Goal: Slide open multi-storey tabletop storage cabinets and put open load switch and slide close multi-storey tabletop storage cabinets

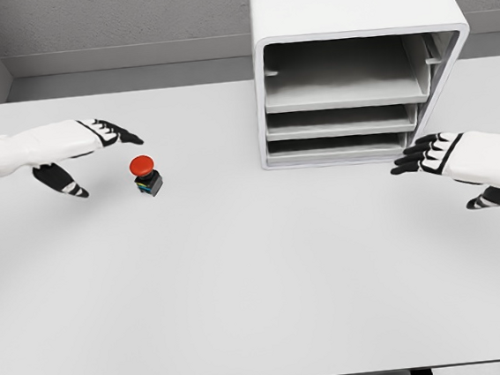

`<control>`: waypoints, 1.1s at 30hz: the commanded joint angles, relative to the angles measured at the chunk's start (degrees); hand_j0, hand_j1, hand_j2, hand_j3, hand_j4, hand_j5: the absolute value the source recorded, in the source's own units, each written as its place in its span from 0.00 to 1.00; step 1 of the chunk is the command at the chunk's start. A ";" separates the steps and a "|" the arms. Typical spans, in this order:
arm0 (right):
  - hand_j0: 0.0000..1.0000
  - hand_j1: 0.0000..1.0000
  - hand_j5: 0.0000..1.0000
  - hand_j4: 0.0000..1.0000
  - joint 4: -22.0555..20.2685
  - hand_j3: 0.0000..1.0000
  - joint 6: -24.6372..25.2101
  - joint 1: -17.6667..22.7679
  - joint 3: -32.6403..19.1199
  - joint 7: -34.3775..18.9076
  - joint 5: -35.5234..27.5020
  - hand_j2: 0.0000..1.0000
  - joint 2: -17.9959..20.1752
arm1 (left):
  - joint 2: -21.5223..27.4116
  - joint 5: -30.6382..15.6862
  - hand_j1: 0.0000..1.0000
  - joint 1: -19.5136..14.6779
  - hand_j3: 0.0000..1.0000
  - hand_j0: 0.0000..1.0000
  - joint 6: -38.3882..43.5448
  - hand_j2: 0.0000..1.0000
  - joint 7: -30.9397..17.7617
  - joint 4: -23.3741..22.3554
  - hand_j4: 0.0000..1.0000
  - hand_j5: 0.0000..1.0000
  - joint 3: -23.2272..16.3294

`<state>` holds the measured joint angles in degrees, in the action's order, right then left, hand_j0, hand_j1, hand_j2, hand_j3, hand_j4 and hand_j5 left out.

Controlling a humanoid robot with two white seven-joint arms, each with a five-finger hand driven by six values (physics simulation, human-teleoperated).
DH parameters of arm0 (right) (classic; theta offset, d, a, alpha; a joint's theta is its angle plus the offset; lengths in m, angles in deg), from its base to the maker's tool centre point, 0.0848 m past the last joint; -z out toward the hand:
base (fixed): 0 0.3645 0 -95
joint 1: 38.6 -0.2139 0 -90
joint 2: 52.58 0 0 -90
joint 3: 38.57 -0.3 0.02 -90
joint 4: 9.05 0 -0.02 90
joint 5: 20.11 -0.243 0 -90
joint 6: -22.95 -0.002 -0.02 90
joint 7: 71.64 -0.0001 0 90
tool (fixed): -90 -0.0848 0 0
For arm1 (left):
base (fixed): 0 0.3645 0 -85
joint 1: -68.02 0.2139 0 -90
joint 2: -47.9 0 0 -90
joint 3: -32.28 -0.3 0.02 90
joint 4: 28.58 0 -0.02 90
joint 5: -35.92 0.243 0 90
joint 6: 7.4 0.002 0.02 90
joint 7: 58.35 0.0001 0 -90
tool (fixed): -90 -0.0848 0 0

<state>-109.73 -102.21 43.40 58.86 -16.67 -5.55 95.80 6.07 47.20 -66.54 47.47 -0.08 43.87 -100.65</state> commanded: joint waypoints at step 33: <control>1.00 1.00 1.00 1.00 0.75 1.00 1.67 -26.54 21.39 0.02 -2.52 1.00 -8.98 | -12.40 4.54 0.81 -2.02 0.81 0.81 0.12 0.81 -3.27 -11.72 0.81 0.81 -0.05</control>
<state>-109.31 -101.44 16.07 79.62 -16.67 -7.83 87.52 -6.37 52.11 -68.56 47.45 -3.37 31.90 -100.76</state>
